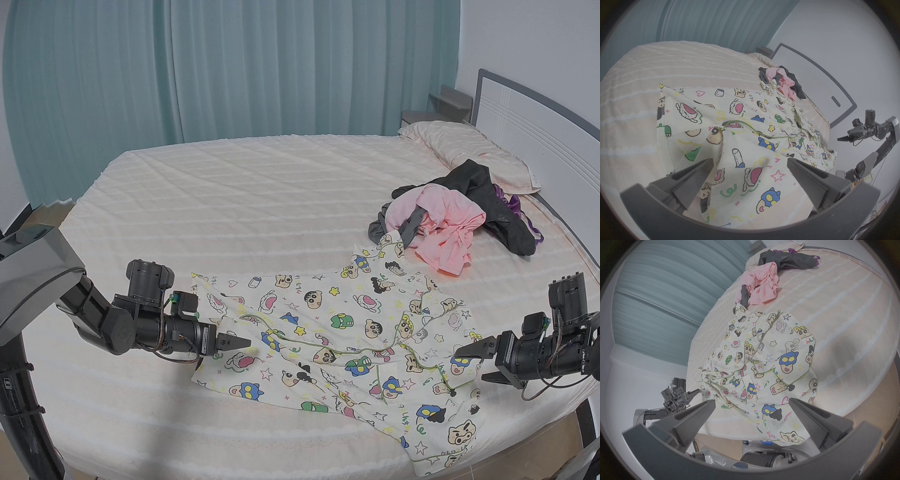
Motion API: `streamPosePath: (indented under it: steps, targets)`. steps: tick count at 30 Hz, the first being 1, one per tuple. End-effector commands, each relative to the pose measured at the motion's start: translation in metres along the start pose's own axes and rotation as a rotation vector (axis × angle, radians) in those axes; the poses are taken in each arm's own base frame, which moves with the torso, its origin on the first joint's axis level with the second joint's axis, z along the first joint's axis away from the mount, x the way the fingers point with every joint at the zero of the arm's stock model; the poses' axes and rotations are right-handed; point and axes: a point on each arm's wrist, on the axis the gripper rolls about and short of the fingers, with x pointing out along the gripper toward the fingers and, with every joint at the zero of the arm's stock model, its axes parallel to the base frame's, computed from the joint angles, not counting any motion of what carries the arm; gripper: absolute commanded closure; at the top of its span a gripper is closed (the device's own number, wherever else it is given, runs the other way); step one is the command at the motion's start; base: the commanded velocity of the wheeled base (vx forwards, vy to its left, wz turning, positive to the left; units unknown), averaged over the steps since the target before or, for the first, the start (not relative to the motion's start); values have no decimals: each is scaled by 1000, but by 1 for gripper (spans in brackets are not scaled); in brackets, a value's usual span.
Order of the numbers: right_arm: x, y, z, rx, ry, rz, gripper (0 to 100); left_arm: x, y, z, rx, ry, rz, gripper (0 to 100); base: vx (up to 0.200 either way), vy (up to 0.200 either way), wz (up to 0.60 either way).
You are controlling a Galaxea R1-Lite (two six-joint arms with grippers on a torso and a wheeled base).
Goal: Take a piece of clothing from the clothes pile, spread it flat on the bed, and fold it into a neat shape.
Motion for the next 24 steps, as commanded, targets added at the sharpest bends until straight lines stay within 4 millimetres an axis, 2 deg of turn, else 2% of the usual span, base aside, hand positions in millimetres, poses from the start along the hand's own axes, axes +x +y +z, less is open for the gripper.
streamPosePath:
  steps: [1, 5, 6, 12, 21, 24]
  targets:
    - [0, 0, 0, 1, 0, 1, 0, 3, 1, -3, 1, 13, -1, 0, 0, 0, 0]
    - [0, 0, 0, 1, 1, 0, 0, 5, 3, -3, 4, 15, 1, 0, 0, 0, 0]
    - [0, 0, 0, 1, 0, 1, 0, 6, 3, -4, 3, 17, 1, 100, 0, 0, 0]
    - [0, 0, 0, 2, -1, -2, 0, 4, 5, -8, -10, 27, 21, 100, 0, 0, 0]
    - [0, -1, 0, 3, 0, -3, 0, -24, -9, -16, -10, 22, 34, 100, 0, 0, 0]
    - [-2, -4, -4, 6, 0, -15, 0, -40, -16, -21, -7, 13, 53, 100, 0, 0, 0]
